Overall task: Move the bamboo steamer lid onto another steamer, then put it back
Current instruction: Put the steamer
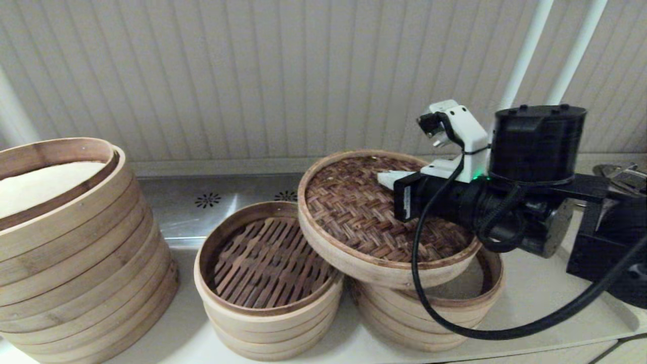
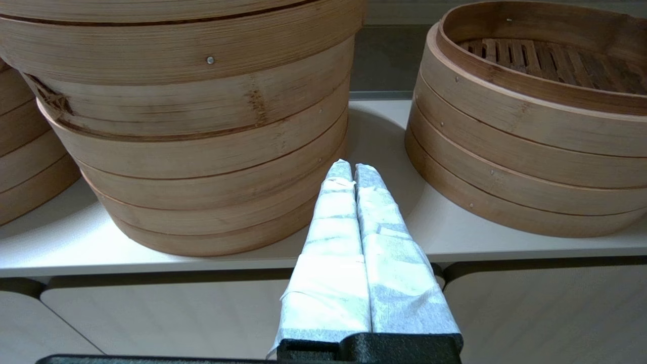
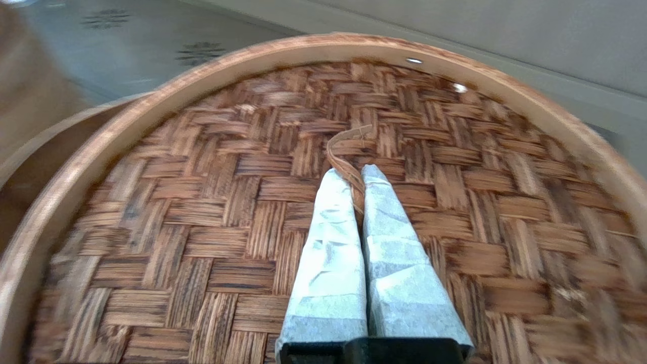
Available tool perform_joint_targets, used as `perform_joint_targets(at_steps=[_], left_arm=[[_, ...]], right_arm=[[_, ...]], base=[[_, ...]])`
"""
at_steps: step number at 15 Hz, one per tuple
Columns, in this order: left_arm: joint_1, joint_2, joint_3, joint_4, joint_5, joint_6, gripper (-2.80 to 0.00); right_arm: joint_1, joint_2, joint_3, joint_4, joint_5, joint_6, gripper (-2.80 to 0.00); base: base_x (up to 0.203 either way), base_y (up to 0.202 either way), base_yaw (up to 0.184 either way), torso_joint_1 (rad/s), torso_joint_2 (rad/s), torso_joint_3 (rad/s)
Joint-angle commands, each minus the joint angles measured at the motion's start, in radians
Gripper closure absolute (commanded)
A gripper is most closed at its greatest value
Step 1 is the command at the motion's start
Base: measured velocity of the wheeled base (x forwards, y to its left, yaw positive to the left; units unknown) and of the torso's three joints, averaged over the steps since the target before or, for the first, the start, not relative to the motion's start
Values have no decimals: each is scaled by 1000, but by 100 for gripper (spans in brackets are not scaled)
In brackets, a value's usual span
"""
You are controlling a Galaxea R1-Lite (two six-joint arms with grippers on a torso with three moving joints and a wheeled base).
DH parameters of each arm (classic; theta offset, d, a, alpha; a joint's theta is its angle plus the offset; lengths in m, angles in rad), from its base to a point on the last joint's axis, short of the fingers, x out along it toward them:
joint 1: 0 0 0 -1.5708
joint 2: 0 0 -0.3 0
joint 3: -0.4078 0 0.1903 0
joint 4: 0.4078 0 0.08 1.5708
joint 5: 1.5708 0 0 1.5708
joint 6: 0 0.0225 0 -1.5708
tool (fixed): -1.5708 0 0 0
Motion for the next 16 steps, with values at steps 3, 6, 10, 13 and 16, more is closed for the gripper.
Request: perform_joint_targets(at_steps=[3, 6, 10, 13, 16], left_arm=[[0, 2, 0, 0, 0, 0, 0], [0, 2, 0, 0, 0, 0, 0], [0, 2, 0, 0, 0, 0, 0], [0, 2, 0, 0, 0, 0, 0], [0, 2, 0, 0, 0, 0, 0]], right_arm=[[64, 125, -119, 46, -2, 4, 0], [109, 207, -185, 59, -5, 5, 0], [171, 308, -284, 74, -14, 0, 0], [186, 364, -370, 105, -26, -5, 0], [226, 412, -453, 148, -30, -5, 0]], base=[[0, 0, 0, 0, 0, 0], [0, 0, 0, 0, 0, 0], [0, 0, 0, 0, 0, 0], [0, 0, 0, 0, 0, 0], [0, 0, 0, 0, 0, 0]])
